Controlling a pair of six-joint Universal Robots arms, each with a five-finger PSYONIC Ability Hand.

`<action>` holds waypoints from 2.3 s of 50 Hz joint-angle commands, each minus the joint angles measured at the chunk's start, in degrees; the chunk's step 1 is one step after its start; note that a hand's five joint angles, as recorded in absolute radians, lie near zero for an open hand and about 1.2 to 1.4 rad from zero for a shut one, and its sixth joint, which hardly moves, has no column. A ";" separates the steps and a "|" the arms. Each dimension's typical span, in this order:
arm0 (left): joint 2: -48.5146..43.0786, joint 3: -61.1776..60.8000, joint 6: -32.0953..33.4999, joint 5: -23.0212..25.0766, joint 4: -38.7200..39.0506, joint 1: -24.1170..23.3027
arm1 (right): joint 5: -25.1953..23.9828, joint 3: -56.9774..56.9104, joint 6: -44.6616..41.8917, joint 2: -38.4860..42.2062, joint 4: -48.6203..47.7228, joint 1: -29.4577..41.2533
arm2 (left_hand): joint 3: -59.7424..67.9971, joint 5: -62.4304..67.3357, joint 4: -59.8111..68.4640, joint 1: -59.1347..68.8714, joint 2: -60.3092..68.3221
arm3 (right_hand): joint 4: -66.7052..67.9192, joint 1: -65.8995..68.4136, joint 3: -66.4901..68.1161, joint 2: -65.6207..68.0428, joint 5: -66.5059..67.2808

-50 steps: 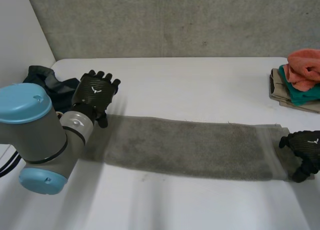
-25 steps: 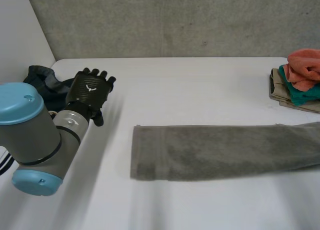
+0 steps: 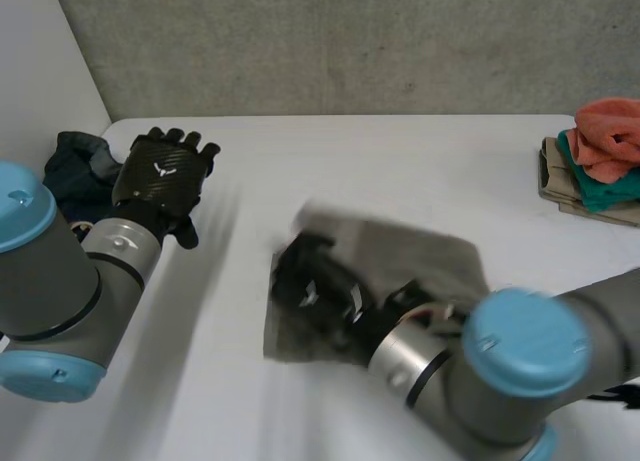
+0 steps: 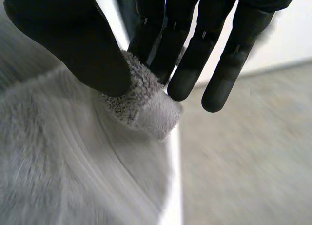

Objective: Fold the laundry.

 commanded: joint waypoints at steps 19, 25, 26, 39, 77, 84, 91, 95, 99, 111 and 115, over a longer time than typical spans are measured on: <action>-0.94 1.67 -0.01 -0.02 0.17 -4.64 | 15.30 6.68 30.42 -9.54 27.72 -18.89 | -1.98 -2.79 -1.58 -1.17 -2.01 | -58.63 -54.21 -58.18 -57.58 -56.57; -1.29 1.58 -0.01 -0.02 0.26 -4.72 | 16.43 10.12 22.95 -9.89 20.54 -28.03 | -1.98 -2.79 -1.58 -1.17 -2.01 | 11.26 15.69 11.72 12.32 13.32; -1.29 1.58 -0.01 -0.02 0.26 -4.99 | 16.96 10.20 22.42 -10.24 18.77 -28.48 | -1.98 -2.79 -1.58 -1.17 -2.01 | 11.36 15.79 11.82 12.42 13.43; 0.46 1.05 -0.01 -0.28 0.17 -5.34 | 18.03 0.28 19.16 -9.65 10.85 -5.31 | -1.98 -2.79 -1.58 -1.17 -2.01 | 11.37 15.79 11.82 12.42 13.43; -20.45 26.45 -20.58 -14.43 -15.38 -26.87 | 13.54 -13.68 51.94 -6.22 37.80 -16.27 | -1.77 -2.58 -1.37 -0.95 -1.80 | -58.63 -54.21 -58.18 -57.58 -56.57; -22.74 24.26 -20.67 -18.64 -20.83 -28.02 | 12.66 -18.80 51.42 3.11 45.12 -16.10 | -1.60 -2.41 -1.20 -0.78 -1.63 | -58.63 -54.21 -58.18 -57.58 -56.57; -22.91 19.52 -20.14 -19.44 -21.28 -26.09 | 12.83 -18.36 46.15 7.42 44.16 -15.92 | -1.10 -1.91 -0.70 -0.28 -1.13 | -58.63 -54.21 -58.18 -57.58 -56.57; -22.65 17.32 -19.35 -19.44 -21.10 -25.91 | 13.54 -16.87 41.85 6.72 40.82 -16.18 | -0.59 -1.40 -0.19 0.23 -0.62 | -58.63 -54.21 -58.18 -57.58 -56.57; -21.51 17.75 -18.91 -19.18 -21.10 -25.64 | 15.20 -14.23 38.42 4.27 37.22 -15.75 | -0.76 -1.57 -0.36 0.06 -0.79 | -58.63 -54.21 -58.18 -57.58 -56.57; -10.52 26.53 -18.82 0.40 -21.01 -19.85 | 16.61 3.15 29.62 -12.62 23.15 -8.64 | -1.60 -2.41 -1.20 -0.78 -1.63 | -58.63 -54.21 -58.18 -57.58 -56.57; -10.26 31.80 -18.91 11.72 -21.36 -16.34 | 16.35 9.31 30.50 -12.53 21.48 -7.57 | -1.43 -2.24 -1.03 -0.61 -1.46 | -58.63 -54.21 -58.18 -57.58 -56.57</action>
